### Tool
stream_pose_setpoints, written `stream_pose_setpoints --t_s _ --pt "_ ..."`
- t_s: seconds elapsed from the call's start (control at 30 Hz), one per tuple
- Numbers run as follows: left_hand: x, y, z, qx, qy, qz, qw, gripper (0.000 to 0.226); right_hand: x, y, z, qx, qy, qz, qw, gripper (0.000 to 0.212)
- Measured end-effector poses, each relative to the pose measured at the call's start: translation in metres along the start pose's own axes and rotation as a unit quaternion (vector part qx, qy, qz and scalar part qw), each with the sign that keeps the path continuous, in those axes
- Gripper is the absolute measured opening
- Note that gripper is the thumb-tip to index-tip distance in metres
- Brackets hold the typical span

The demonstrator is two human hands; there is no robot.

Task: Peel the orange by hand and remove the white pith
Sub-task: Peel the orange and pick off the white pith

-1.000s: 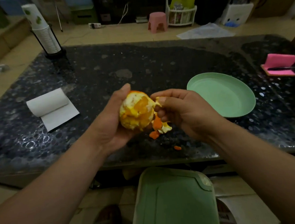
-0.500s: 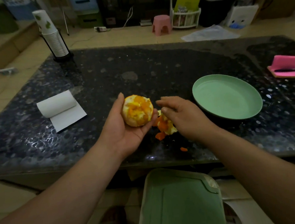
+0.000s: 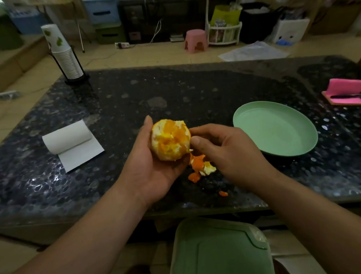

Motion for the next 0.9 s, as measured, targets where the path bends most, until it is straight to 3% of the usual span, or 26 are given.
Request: stream_pose_setpoints --t_s 0.3,0.57,0.73,0.8,0.9 --pt "0.008 0.006 0.007 0.06 -0.002 -0.123 0.991 0.059 -0.005 -0.003 0.003 -0.01 -0.011 0.128 0.992 0.02" --pt "0.011 0.003 0.009 0.089 0.003 -0.158 0.983 0.073 -0.008 -0.009 0.004 -0.018 0.039 0.108 0.993 0.009" --pt "0.009 0.002 0.009 0.093 0.009 -0.157 0.983 0.045 -0.006 -0.005 0.003 0.01 0.04 0.062 0.997 0.013" --pt "0.008 0.005 0.008 0.098 0.013 -0.165 0.981 0.039 -0.005 -0.003 0.001 0.015 0.021 0.077 0.997 0.016" --pt "0.007 0.006 0.008 0.101 0.012 -0.199 0.975 0.05 -0.003 0.001 -0.002 0.039 -0.043 0.091 0.994 0.025"
Point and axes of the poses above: each hand's wrist, its own z-axis away from the middle knuckle, its own x-axis out of the palm, y = z × x, the point moved 6 cm from there along -z, towards the middle knuckle, and after that the axes turned 2 degrees about -z, right-handed, at the moved point
